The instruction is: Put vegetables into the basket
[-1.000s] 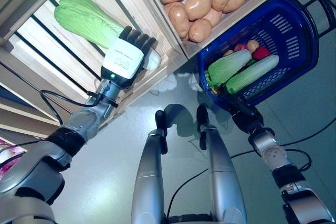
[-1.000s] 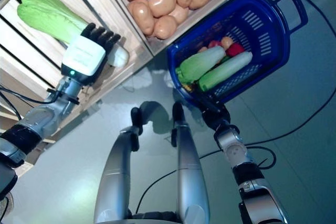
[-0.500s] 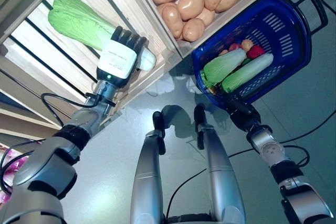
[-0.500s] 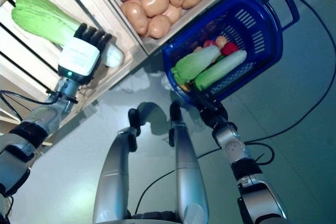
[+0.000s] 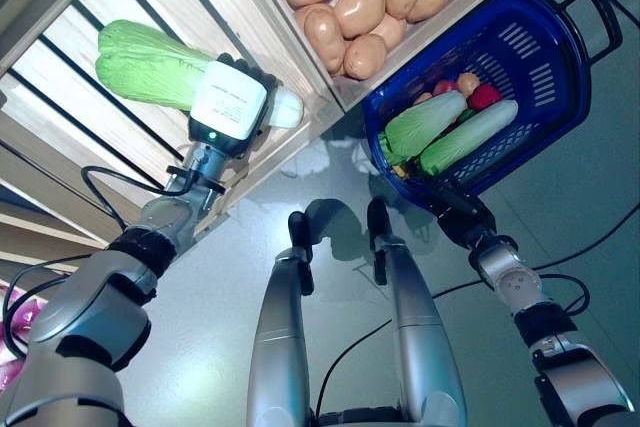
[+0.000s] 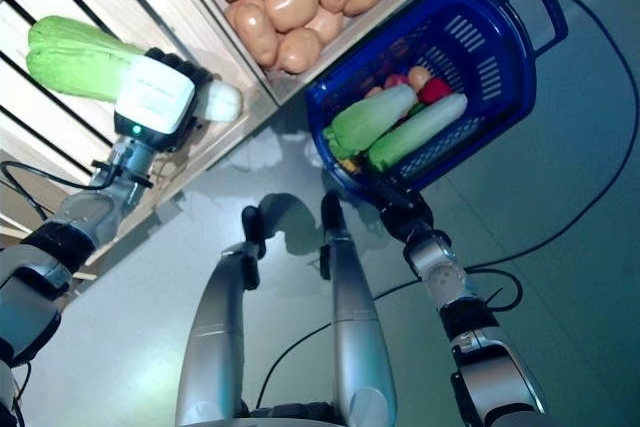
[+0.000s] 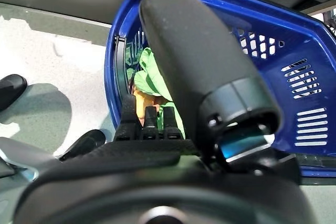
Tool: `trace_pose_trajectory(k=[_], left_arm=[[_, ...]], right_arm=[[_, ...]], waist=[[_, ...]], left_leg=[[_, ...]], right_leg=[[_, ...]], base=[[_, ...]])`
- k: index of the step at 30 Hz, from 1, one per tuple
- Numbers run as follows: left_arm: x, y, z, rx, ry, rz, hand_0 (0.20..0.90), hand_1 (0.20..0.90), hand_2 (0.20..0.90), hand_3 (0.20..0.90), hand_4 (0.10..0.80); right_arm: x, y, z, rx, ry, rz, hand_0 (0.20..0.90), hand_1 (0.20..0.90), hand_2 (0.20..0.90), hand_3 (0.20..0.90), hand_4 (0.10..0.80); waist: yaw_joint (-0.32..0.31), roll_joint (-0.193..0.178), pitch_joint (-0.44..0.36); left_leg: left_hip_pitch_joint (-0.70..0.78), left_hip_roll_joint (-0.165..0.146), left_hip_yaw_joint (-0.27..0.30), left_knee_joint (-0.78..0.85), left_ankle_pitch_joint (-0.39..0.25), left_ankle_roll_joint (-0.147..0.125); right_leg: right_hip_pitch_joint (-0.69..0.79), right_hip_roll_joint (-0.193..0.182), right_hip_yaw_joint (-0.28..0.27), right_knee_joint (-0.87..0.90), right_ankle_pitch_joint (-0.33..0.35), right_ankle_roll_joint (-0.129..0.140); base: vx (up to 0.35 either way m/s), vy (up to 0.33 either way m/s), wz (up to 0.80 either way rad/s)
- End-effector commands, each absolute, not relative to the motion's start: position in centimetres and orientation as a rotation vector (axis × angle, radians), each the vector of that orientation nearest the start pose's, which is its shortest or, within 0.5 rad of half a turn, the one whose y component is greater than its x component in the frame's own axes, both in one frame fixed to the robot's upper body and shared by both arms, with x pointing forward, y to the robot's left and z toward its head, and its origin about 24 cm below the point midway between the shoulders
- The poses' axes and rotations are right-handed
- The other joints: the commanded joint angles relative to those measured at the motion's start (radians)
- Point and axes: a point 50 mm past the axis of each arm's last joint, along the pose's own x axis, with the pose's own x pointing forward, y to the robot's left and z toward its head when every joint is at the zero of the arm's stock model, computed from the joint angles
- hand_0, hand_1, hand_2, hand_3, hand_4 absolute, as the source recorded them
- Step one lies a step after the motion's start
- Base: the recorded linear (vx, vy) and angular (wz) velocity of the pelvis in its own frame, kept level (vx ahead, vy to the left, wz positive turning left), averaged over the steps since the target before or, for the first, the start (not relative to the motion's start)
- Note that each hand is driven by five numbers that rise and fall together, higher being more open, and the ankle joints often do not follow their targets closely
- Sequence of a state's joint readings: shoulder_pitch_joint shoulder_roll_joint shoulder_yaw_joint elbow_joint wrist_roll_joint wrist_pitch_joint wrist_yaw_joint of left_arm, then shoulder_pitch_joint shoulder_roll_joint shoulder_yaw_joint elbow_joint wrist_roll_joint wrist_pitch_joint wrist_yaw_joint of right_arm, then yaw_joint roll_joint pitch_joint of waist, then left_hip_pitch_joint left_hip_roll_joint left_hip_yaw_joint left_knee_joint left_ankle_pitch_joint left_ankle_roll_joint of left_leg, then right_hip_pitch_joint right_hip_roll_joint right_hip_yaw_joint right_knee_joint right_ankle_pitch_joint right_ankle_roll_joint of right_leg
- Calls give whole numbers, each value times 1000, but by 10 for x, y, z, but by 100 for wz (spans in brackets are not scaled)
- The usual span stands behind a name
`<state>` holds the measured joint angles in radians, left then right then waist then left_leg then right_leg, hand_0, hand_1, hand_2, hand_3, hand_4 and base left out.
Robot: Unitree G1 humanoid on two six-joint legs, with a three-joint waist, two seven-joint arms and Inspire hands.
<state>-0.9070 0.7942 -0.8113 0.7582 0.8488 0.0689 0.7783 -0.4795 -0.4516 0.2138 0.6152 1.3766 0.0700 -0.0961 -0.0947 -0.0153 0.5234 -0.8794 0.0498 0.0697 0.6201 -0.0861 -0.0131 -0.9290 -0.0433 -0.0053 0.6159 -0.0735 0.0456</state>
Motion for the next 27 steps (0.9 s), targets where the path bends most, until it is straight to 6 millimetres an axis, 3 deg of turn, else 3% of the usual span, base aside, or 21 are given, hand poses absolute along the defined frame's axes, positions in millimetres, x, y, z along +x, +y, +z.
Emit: trace_pose_trajectory(k=[1,8,14,17,27], left_arm=[[370,241,198,1887,-738,547,300,300,300,300,400],[368,238,194,1791,-780,558,300,300,300,300,400],[360,220,194,1591,-1019,523,300,300,300,300,400],[356,217,192,1522,-1044,529,300,300,300,300,400],[331,188,174,1163,-1220,462,300,300,300,300,400]], right_arm=[[332,-216,49,825,254,-86,900,900,900,900,800],[332,-212,48,820,251,-64,900,900,900,900,800],[328,-200,33,835,282,-86,900,900,900,900,800],[325,-197,29,829,304,-98,900,900,900,900,800],[300,-203,-7,778,431,-167,900,900,900,900,800]], waist=[[14,0,-3],[19,-12,-3],[31,-26,-3],[34,-26,-4],[73,-36,-111]], left_leg=[[26,-15,-3,-80,46,-27],[72,-17,-10,-125,64,-31],[205,-16,-22,-236,105,-46],[267,-15,-20,-292,122,-50],[440,-11,-31,-486,168,-53]], right_leg=[[64,-18,-53,-35,43,16],[107,-13,-56,-63,49,21],[250,-15,-70,-173,70,27],[315,-19,-75,-220,74,27],[505,-42,-125,-388,87,36]], base=[[0,0,0],[-2,-14,0],[4,-27,3],[10,20,0],[40,-3,5]])
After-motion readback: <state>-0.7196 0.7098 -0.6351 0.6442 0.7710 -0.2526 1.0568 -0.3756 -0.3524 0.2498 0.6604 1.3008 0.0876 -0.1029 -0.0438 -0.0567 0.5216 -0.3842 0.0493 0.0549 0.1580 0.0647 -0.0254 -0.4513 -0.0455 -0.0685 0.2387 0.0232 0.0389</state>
